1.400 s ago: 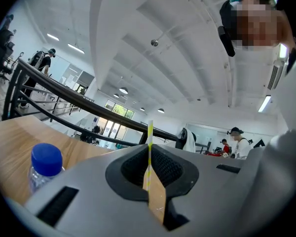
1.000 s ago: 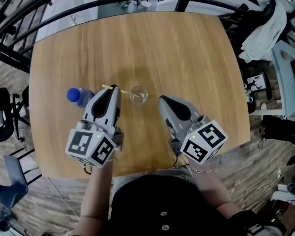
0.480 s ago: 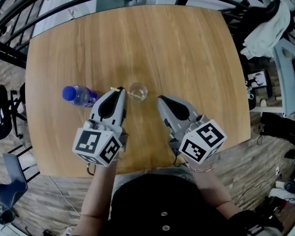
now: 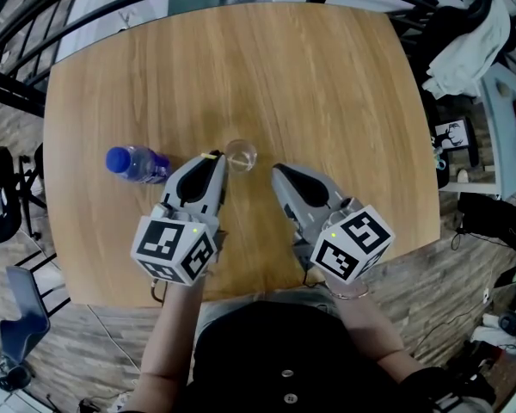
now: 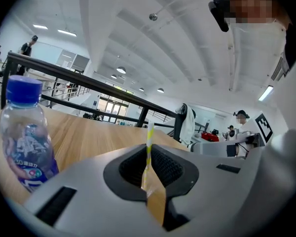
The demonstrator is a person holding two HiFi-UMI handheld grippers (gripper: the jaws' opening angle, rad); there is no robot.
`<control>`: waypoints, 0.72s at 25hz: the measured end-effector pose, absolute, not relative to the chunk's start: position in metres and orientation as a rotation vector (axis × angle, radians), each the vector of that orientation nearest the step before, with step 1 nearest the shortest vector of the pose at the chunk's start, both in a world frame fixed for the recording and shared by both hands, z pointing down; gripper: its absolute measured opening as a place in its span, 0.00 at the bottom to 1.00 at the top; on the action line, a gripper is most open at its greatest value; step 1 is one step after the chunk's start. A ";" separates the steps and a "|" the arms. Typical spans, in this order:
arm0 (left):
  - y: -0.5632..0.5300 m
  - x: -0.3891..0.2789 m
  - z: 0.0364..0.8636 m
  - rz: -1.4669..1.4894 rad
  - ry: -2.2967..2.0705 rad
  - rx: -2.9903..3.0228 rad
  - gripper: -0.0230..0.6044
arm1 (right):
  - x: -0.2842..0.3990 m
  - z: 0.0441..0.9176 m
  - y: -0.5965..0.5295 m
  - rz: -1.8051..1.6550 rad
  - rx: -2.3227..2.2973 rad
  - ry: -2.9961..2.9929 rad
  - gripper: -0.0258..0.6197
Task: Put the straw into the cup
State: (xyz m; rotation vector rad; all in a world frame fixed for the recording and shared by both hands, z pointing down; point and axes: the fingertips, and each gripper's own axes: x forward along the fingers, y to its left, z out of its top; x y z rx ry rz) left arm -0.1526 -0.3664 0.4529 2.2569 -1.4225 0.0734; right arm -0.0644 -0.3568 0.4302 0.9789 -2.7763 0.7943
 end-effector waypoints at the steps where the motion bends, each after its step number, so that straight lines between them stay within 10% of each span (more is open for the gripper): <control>1: -0.366 -0.152 0.454 0.078 -1.417 2.255 0.09 | -0.065 0.430 -0.357 0.794 0.978 -2.777 0.04; 18: -0.365 -0.149 0.459 0.097 -1.411 2.227 0.19 | -0.069 0.435 -0.351 0.807 0.951 -2.779 0.04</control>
